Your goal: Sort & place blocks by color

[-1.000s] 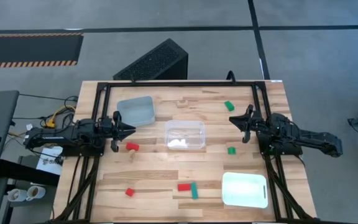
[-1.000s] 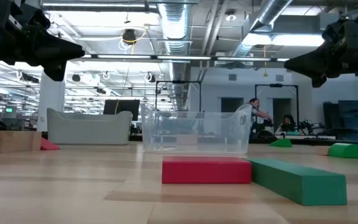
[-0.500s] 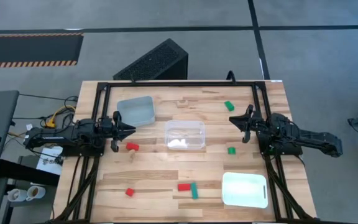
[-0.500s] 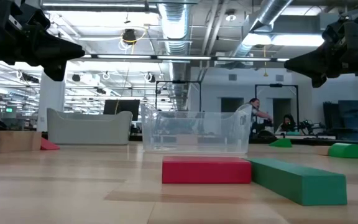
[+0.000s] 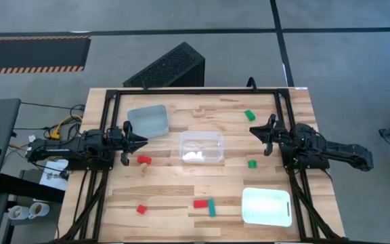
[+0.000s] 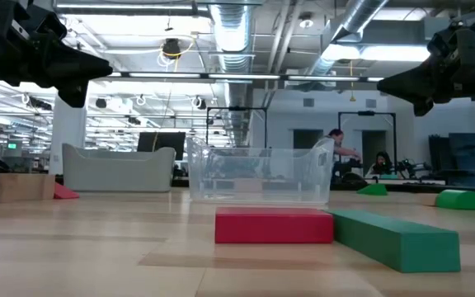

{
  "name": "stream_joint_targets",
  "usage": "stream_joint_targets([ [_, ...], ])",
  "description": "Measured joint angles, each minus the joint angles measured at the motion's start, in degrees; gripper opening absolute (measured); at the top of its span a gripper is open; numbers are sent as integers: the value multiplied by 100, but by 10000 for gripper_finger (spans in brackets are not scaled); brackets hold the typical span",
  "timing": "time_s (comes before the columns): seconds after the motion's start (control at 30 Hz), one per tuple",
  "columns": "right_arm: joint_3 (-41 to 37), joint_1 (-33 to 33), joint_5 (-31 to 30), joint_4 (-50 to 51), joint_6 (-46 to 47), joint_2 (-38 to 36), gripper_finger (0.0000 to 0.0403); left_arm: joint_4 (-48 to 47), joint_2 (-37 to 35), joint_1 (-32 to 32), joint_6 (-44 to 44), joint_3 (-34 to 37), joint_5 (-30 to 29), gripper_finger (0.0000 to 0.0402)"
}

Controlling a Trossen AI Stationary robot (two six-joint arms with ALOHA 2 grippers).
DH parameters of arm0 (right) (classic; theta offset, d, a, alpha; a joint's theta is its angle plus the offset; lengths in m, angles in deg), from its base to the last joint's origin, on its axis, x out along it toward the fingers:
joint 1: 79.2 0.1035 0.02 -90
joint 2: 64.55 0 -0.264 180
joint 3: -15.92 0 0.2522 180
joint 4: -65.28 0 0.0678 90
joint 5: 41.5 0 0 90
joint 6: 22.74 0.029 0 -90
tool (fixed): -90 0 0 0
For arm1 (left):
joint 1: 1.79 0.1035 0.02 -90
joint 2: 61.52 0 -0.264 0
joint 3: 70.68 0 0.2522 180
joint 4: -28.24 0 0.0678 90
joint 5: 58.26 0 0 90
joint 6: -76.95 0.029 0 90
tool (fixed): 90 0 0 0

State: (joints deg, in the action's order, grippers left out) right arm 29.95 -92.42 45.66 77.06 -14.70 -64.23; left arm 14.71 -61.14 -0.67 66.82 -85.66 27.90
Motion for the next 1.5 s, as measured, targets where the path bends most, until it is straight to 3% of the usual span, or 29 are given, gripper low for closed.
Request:
stream_joint_targets([
  [0.8, -1, -1, -1, 0, 0, 0, 63, 0, 0, -1, 0, 0, 0, 53],
  [0.87, -1, -6, -17, -23, -427, -2, 63, -1, -2, -2, 0, 0, 0, 53],
  [1.03, -2, -82, -33, -33, -2588, -1, 63, -1, -1, -2, 0, -1, -1, 53],
  [1.2, 0, -82, -167, -187, -3314, 0, 63, 0, -1, -2, 0, -1, 0, 53],
  [1.33, -2, -74, -163, -414, -3085, -2, 63, 0, -2, -2, 0, -1, 0, 53],
  [1.5, -2, -69, -162, -474, -1363, -2, 63, 0, -1, -1, 0, 1, -2, 53],
])
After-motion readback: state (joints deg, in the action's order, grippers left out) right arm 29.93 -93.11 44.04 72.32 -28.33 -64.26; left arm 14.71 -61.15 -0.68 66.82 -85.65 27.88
